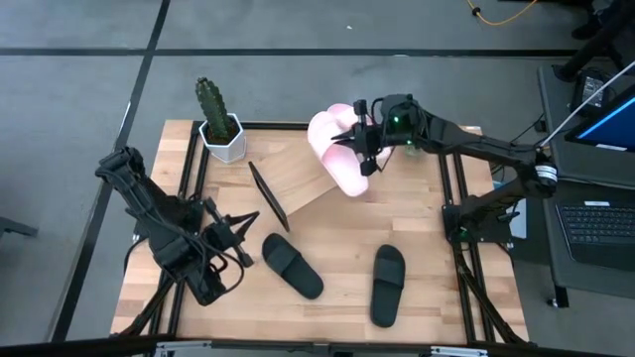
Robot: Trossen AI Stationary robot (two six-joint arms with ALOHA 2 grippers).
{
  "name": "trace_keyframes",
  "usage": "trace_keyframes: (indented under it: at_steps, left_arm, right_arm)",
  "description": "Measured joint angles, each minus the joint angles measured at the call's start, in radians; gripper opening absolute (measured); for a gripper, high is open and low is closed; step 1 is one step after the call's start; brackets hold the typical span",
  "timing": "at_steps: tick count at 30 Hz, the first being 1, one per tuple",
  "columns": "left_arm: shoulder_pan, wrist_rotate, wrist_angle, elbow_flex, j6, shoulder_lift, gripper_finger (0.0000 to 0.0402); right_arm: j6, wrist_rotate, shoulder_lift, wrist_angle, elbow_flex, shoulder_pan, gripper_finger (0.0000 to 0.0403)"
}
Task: Pick and place slides into the shelf
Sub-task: Put the pink slides on the shelf
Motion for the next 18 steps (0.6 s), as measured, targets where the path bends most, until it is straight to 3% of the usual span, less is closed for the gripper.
trace_keyframes:
  at_steps: [8, 18]
  left_arm:
    - [-0.005, 0.001, -0.004, -0.060, -0.089, 0.000, 0.0001]
    - [-0.005, -0.003, -0.003, -0.061, -0.089, 0.000, 0.0001]
  right_arm:
    - [-0.028, -0.052, 0.083, 0.019, 0.000, -0.094, 0.0016]
    - [-0.058, -0.220, 0.173, 0.071, 0.000, -0.184, 0.0016]
